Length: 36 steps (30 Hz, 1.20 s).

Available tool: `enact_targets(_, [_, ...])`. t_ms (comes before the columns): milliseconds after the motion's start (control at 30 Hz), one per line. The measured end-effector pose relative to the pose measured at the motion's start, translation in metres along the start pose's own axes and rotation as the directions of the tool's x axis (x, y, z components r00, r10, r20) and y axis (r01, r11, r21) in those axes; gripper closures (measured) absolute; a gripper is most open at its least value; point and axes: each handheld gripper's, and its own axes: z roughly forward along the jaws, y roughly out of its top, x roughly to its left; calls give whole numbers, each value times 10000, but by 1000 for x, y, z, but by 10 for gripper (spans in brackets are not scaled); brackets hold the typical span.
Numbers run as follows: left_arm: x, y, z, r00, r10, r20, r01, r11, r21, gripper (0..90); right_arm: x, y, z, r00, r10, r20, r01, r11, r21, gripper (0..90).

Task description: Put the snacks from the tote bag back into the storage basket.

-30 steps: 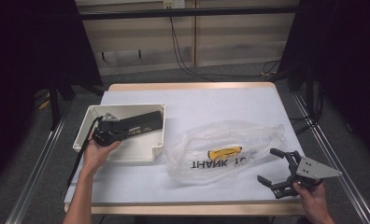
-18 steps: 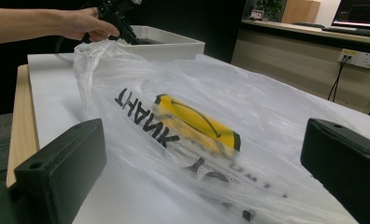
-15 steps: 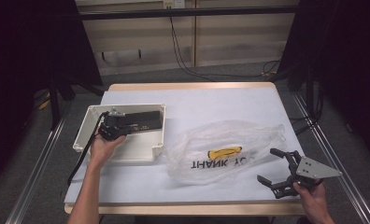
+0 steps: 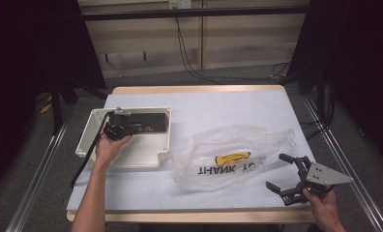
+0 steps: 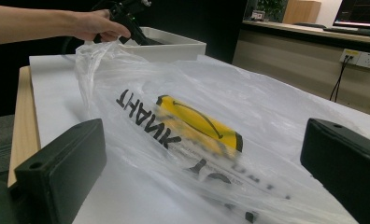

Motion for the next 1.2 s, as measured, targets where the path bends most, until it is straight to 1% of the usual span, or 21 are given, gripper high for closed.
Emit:
enact_targets(33, [0,0,0,10000,48,12,-48,10000,38,794,0,0,0,10000,-9,-15,9,10000,6,0])
enact_targets(67, [0,0,0,10000,-38,-27,38,10000,-32,794,0,0,0,10000,-22,-3,22,10000,10,0])
enact_targets(167, [0,0,0,10000,-16,79,16,10000,7,791,0,0,-1,10000,28,20,-28,10000,-14,0])
enact_targets(233, [-1,0,0,10000,41,9,-41,10000,-32,773,0,0,-1,10000,10,16,-10,10000,2,0])
enact_targets(267, [-1,-1,0,9999,71,105,-72,10000,42,770,0,0,-1,10000,17,8,-17,10000,1,0])
enact_targets(400, [-2,-1,-1,9996,162,225,-164,9998,80,728,0,0,-1,10000,24,11,-24,10000,-27,0])
enact_targets(433, [-3,-1,-2,9996,241,161,-242,9997,66,719,0,1,-2,10000,18,11,-18,10000,-35,0])
enact_targets(500, [-4,-2,-5,9997,177,192,-174,9998,-128,690,0,1,-2,10000,3,16,-3,10000,-43,0])
enact_targets(533, [-4,-2,-8,9996,191,184,-188,9997,-154,677,-1,1,-2,10000,-1,19,2,10000,-59,0])
enact_targets(600, [-5,-2,-15,9997,144,187,-136,9990,-428,616,-1,1,-2,10000,2,26,-2,10000,-62,0])
enact_targets(667, [-4,-2,-22,9994,262,208,-250,9982,-541,583,-1,1,-2,10000,20,38,-20,10000,-66,0])
enact_targets(700, [-5,-2,-25,9997,158,165,-147,9978,-647,560,-1,1,-2,10000,12,50,-11,10000,-75,0])
enact_targets(767, [-5,-3,-33,9995,295,72,-288,9966,-767,526,-1,1,-2,10000,32,35,-31,9999,-117,0])
enact_targets(800, [-5,-4,-37,9994,340,68,-334,9963,-790,485,-1,1,-2,10000,40,44,-40,9999,-116,0])
enact_targets(833, [-6,-6,-40,9997,253,37,-248,9950,-964,457,-1,1,-2,10000,34,52,-33,9999,-111,0])
enact_targets(900, [-5,-8,-50,9982,607,-19,-605,9921,-1095,424,-1,1,-2,10000,42,46,-41,9999,-121,0])
enact_targets(933, [-5,-9,-55,9982,603,-22,-602,9913,-1172,400,-1,1,-2,10000,-17,11,17,9999,-104,0])
enact_targets(1033, [-5,-14,-68,9981,601,-135,-615,9859,-1558,328,-1,1,-2,10000,44,51,-43,9999,-100,0])
enact_targets(1067, [-4,-16,-73,9976,666,-187,-688,9844,-1619,305,-1,1,-2,10000,46,52,-45,9999,-135,0])
enact_targets(1167, [-2,-22,-84,9985,530,-137,-546,9811,-1856,236,-1,2,-2,9999,74,70,-73,9999,-125,0])
enact_targets(1200, [-1,-24,-87,9988,460,-157,-481,9819,-1832,217,-1,1,-2,9999,69,73,-68,9999,-132,0])
